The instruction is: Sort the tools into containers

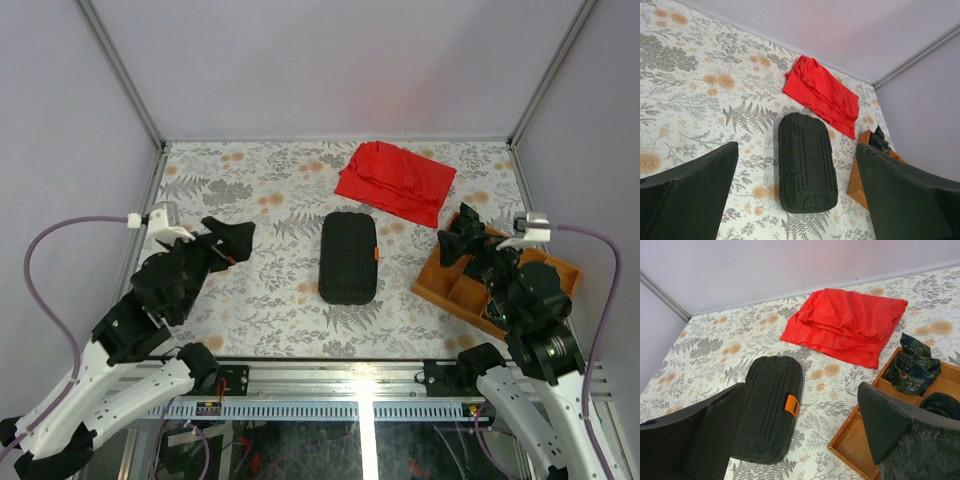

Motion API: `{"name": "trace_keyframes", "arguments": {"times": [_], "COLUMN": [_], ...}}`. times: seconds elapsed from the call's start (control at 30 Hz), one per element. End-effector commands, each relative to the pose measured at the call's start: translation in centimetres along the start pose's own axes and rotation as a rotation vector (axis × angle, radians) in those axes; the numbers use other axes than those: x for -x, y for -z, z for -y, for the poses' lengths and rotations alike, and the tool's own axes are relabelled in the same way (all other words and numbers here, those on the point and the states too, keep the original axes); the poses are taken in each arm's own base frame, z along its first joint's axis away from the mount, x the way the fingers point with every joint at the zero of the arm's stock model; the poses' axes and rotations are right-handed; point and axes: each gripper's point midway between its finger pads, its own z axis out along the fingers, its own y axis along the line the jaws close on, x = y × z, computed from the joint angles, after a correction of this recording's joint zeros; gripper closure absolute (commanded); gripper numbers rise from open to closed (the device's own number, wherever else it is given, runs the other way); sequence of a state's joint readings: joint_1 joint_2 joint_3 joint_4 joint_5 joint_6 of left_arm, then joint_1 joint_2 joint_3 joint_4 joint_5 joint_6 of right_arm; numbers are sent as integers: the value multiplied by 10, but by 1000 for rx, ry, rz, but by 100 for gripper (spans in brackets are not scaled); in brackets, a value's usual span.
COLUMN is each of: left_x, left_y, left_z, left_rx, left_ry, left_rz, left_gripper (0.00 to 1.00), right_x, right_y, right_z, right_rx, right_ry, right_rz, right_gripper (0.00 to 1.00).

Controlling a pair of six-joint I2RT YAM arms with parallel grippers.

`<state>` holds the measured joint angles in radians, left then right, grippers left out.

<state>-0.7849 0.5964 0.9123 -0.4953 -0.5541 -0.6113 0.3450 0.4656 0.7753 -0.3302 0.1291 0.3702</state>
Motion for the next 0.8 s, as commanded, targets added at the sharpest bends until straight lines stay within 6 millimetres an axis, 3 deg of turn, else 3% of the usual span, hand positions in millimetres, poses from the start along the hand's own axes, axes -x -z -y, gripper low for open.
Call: {"name": "trace_keyframes", "arguments": {"times": [0.0, 0.13, 0.3, 0.77], "left_x": [-3, -14, -27, -29], "left_y": [15, 24, 27, 22], "left_z": [-29, -48, -66, -67], "left_rx": [49, 66, 97, 124], "left_ry": [-24, 5, 37, -2], "left_rz": [29, 37, 46, 36], "left_gripper": [0, 0, 0, 0], "right_x": [-21, -42, -42, -45], "right_y": [19, 29, 32, 32], "right_z": [22, 33, 36, 33], "right_rx": [-73, -84, -89, -79], "right_ry": [-27, -52, -92, -99], "right_rz": [9, 26, 62, 44], "right_gripper": [1, 1, 1, 1]}}
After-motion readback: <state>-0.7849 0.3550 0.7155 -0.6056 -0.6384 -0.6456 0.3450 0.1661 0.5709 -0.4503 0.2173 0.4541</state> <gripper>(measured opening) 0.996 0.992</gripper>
